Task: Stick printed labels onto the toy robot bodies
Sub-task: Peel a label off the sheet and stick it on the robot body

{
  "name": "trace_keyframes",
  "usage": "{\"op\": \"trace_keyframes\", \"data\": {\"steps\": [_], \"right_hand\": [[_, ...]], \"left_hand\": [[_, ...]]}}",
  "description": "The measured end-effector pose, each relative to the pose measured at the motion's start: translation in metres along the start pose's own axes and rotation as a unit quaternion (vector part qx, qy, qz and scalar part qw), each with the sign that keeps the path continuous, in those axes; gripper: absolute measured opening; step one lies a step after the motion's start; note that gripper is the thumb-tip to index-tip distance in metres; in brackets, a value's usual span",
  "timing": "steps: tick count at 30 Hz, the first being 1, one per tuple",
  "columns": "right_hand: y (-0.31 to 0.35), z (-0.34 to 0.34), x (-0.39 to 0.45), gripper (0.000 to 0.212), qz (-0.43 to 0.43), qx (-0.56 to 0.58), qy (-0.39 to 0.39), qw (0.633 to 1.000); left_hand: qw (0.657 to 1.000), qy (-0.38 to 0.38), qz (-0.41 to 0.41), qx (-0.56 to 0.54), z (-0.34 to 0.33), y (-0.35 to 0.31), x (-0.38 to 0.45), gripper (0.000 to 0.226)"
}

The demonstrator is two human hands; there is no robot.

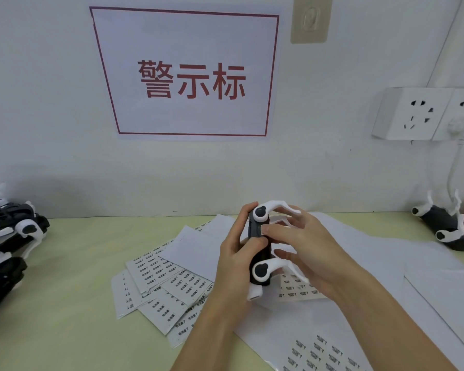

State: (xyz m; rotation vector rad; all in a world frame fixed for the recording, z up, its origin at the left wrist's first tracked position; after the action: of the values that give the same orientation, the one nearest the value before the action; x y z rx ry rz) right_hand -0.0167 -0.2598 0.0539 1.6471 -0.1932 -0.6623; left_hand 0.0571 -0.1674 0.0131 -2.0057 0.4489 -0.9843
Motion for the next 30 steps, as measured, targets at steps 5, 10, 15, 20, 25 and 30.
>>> {"op": "trace_keyframes", "data": {"steps": [5,10,15,20,25,30], "right_hand": [[-0.001,0.004,0.001,0.036,0.003,0.014,0.009,1.000],[-0.002,0.004,0.001,0.037,0.003,-0.002,0.005,1.000],[0.000,0.008,0.000,0.039,-0.008,-0.008,0.005,1.000],[0.003,0.011,-0.002,0.029,-0.009,-0.037,0.010,0.999],[0.005,0.011,-0.004,0.013,0.005,-0.079,0.005,0.997],[0.006,0.012,-0.004,0.013,0.006,-0.097,0.005,0.995]], "left_hand": [[0.999,0.008,0.002,-0.042,-0.005,-0.004,-0.001,0.052],[0.998,0.004,0.009,-0.066,-0.007,-0.006,0.000,0.051],[0.998,-0.001,0.012,-0.069,-0.007,-0.005,-0.001,0.049],[0.999,-0.012,0.029,-0.041,-0.006,-0.004,-0.001,0.044],[0.998,-0.022,0.056,0.011,-0.002,0.000,-0.003,0.045],[0.998,-0.016,0.058,0.004,-0.002,0.004,-0.002,0.047]]}}
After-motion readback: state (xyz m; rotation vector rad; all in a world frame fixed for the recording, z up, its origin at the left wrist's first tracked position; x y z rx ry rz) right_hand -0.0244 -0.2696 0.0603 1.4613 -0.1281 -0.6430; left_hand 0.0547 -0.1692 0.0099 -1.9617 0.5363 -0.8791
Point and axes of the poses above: each hand's wrist, its own x-axis towards the middle knuckle, its own z-axis out of the back of the hand, y = z × x, the point moved 4 cm from there along x, towards the middle knuckle, and after that the axes turned 15 degrees about -z, right-handed, at the moved point
